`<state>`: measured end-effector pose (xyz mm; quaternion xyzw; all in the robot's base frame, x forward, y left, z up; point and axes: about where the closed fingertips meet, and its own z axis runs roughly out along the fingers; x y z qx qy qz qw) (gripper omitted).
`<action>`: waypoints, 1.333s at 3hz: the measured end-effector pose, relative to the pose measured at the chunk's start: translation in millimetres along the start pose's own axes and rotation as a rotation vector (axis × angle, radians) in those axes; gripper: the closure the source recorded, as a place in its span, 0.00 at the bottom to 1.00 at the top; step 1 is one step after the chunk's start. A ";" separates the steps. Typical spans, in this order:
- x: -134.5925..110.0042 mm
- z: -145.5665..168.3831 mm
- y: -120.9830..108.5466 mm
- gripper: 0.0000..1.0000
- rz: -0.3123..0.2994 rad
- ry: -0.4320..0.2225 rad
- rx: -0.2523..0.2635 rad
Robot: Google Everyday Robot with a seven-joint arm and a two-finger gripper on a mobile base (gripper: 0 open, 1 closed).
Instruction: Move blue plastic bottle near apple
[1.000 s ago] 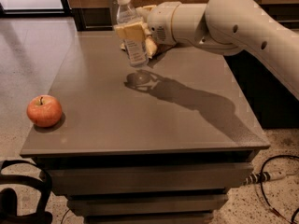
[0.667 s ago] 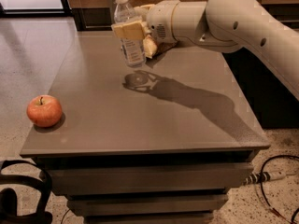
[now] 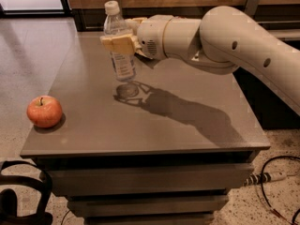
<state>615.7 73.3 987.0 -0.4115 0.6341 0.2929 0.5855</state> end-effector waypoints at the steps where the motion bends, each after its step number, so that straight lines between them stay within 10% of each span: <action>1: 14.8 4.3 33.8 1.00 0.007 -0.016 0.037; 4: 41.8 13.6 77.3 1.00 0.064 -0.036 0.027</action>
Offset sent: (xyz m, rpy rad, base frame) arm -0.0578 0.0434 -0.0530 0.0452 0.0087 -0.0735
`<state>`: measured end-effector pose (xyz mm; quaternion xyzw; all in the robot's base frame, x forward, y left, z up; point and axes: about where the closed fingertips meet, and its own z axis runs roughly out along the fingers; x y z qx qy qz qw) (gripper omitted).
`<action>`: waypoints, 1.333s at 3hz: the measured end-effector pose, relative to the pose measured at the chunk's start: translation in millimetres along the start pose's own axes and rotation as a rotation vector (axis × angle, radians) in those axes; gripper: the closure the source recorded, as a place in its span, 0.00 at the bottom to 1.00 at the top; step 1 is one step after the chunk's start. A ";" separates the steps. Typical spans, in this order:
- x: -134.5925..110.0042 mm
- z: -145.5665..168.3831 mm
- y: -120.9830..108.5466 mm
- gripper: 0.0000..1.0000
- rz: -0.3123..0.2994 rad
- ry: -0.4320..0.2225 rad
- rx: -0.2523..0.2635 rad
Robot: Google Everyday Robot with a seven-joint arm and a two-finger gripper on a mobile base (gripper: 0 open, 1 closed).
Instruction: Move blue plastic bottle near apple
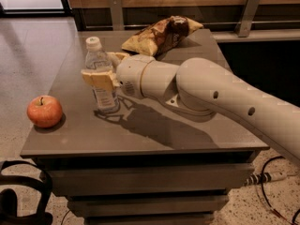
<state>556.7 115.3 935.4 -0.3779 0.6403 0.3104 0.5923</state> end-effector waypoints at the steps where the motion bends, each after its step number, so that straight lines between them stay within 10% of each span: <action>1: 3.0 0.6 11.5 1.00 0.019 0.008 -0.017; 4: 9.0 9.9 41.1 1.00 -0.017 0.027 -0.084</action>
Offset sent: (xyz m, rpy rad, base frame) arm -0.0244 0.0200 -0.0042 -0.0279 0.0576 0.0404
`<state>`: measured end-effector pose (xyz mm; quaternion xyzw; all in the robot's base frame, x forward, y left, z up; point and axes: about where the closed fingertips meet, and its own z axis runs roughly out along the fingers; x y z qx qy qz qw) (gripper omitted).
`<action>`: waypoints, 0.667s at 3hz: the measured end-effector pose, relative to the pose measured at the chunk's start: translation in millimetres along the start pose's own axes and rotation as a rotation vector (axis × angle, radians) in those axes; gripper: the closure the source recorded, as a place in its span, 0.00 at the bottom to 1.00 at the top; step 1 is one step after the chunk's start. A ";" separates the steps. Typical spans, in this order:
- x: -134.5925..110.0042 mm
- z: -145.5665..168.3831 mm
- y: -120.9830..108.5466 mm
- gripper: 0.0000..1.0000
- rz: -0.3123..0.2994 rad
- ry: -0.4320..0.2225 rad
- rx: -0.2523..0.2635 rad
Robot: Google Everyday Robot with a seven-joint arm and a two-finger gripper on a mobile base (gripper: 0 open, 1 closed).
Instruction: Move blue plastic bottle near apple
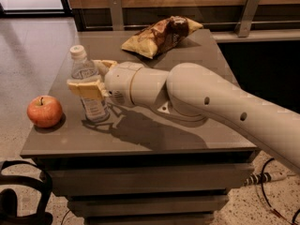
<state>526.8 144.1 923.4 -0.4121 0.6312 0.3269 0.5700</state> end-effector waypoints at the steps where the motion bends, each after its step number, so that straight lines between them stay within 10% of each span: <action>1: -2.1 -0.2 0.1 1.00 -0.001 0.000 -0.001; 2: -3.1 -0.4 0.0 0.82 -0.001 0.000 -0.001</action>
Offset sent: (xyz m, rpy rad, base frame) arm -0.0001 0.0001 0.0019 -0.0001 -0.0009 0.0007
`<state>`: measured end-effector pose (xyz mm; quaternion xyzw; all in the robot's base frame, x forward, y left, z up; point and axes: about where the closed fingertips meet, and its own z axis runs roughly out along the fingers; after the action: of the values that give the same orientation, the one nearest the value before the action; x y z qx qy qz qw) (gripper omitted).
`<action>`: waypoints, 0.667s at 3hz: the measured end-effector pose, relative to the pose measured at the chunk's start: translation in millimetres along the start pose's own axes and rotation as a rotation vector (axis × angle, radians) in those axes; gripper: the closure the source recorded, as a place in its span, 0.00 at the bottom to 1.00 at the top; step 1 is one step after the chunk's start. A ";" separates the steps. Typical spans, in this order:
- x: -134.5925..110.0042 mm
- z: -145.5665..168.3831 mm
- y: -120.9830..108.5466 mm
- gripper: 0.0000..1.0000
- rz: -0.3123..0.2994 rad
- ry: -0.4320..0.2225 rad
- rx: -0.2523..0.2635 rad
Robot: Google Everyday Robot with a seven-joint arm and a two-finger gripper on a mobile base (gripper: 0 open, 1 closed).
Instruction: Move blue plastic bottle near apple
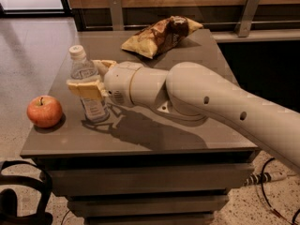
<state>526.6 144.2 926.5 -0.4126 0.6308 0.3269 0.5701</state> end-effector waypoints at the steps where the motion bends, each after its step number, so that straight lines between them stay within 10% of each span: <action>1: -0.3 0.1 0.1 0.57 0.000 0.000 0.000; 2: -0.3 0.0 0.1 0.36 0.000 0.000 0.000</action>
Offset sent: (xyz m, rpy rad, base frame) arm 0.0000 0.0001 0.0002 0.0000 -0.0001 0.0001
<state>526.5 144.3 926.8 -0.4127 0.6307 0.3269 0.5701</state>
